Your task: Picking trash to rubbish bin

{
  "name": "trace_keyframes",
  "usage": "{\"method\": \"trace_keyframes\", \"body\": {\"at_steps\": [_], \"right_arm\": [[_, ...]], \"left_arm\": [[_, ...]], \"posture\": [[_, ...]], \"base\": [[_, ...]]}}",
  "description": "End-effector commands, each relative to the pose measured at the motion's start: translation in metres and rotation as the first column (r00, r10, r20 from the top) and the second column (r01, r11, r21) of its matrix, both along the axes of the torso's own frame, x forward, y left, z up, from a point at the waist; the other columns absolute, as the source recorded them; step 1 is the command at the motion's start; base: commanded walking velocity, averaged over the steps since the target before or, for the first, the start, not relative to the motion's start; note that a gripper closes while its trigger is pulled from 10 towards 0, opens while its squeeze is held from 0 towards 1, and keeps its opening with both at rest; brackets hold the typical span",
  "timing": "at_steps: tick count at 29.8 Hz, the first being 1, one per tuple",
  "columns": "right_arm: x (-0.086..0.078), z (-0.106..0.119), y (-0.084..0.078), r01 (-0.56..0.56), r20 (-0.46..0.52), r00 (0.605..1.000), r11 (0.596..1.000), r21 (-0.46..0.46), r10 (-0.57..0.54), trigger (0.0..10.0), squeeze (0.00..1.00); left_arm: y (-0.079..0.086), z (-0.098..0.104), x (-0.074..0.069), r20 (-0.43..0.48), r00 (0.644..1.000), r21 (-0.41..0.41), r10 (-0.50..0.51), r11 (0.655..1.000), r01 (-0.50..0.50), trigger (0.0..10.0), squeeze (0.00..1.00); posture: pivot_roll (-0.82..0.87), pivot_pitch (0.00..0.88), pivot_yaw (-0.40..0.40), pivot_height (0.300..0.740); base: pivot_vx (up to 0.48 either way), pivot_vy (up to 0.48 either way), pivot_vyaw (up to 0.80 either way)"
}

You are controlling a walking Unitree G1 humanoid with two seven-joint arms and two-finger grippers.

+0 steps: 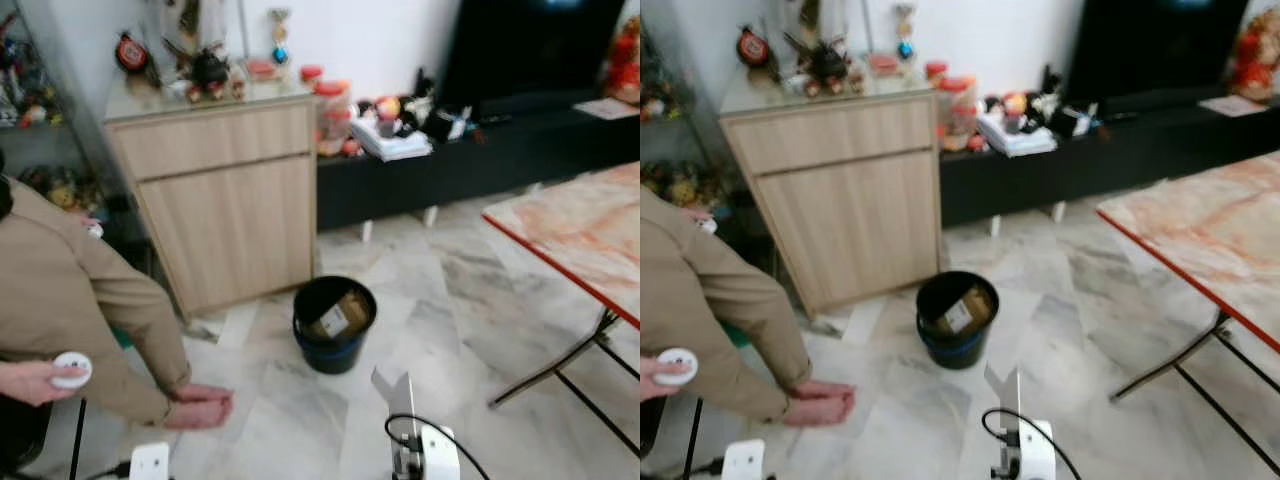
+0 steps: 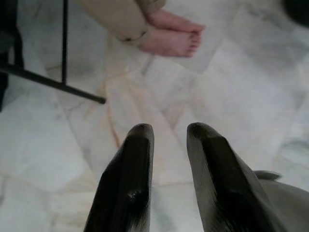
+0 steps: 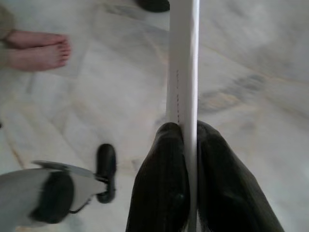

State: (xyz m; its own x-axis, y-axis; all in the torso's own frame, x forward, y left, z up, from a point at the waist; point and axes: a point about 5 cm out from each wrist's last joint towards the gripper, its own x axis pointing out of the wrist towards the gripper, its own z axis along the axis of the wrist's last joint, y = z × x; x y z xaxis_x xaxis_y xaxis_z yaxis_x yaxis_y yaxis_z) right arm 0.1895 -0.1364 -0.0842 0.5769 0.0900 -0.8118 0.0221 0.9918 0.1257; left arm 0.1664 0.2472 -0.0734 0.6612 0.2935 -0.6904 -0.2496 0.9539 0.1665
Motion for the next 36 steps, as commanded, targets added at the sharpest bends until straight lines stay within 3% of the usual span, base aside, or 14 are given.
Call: {"method": "trace_keyframes", "body": {"at_steps": [1, 28, 36], "right_arm": [[-0.0022, -0.0012, -0.0094, 0.02, -0.009, 1.0, 1.0, -0.02, -0.02, 10.0, 0.0], [0.0005, 0.0005, -0.0077, -0.033, 0.014, 0.999, 0.999, -0.039, 0.034, 10.0, 0.0], [0.0019, 0.0012, -0.0086, -0.006, 0.018, 1.0, 0.999, -0.041, 0.007, 10.0, 0.0]], "left_arm": [[-0.0068, 0.0001, 0.0049, 0.009, 1.0, -0.018, -0.006, 1.0, 0.006, 10.0, 0.0], [-0.0068, 0.0003, 0.0053, 0.011, 1.0, -0.023, -0.006, 1.0, 0.007, 10.0, 0.0], [-0.006, 0.0007, 0.0056, 0.011, 1.0, -0.021, -0.011, 1.0, 0.011, 10.0, 0.0]], "posture": [[0.05, 0.025, -0.021, 0.74], [0.06, 0.025, -0.023, 0.74], [0.06, 0.004, -0.021, 0.74]], "base": [[0.416, 0.0, 0.0], [0.364, 0.0, 0.0], [0.284, 0.0, 0.3]]}}
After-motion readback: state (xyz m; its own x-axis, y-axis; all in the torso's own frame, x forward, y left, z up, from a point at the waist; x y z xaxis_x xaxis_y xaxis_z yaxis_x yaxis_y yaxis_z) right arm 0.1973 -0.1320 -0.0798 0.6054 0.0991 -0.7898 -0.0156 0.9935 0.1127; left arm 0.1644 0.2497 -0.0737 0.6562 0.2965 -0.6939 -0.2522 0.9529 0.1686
